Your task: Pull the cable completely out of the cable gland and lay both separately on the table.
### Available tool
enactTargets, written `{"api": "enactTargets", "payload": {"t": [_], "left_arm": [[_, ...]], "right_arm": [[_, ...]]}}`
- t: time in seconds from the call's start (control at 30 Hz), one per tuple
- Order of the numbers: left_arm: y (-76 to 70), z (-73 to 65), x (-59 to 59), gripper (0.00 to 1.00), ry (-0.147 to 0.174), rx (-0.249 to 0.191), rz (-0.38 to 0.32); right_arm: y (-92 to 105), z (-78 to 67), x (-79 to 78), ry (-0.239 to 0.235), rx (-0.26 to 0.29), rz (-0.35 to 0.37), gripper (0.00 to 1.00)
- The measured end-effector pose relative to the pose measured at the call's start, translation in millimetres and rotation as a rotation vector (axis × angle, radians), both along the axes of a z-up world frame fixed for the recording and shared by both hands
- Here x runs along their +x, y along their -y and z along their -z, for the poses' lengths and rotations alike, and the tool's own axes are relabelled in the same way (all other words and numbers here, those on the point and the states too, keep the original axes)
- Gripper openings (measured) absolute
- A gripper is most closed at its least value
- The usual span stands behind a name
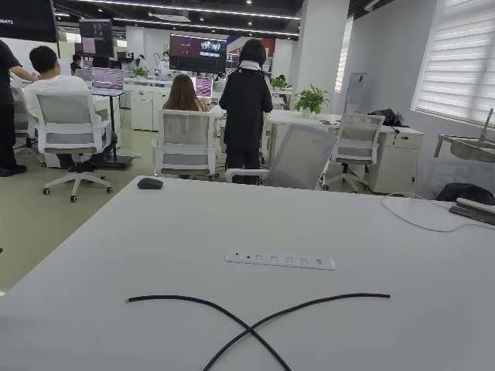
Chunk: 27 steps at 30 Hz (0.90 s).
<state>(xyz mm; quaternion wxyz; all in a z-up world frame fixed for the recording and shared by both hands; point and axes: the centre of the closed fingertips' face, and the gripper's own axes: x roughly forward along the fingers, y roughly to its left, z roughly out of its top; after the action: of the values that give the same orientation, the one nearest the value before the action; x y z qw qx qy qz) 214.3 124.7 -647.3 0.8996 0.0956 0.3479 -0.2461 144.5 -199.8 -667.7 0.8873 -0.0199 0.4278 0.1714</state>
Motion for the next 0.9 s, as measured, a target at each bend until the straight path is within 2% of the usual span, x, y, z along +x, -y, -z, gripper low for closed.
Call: {"api": "enactTargets", "payload": {"t": [0.9], "left_arm": [[-1.7,2.6,-1.4,0.40,-0.013,0.007,0.005]], "right_arm": [[-1.4,0.5,-0.9,-0.005,0.019,0.007,0.31]]}}
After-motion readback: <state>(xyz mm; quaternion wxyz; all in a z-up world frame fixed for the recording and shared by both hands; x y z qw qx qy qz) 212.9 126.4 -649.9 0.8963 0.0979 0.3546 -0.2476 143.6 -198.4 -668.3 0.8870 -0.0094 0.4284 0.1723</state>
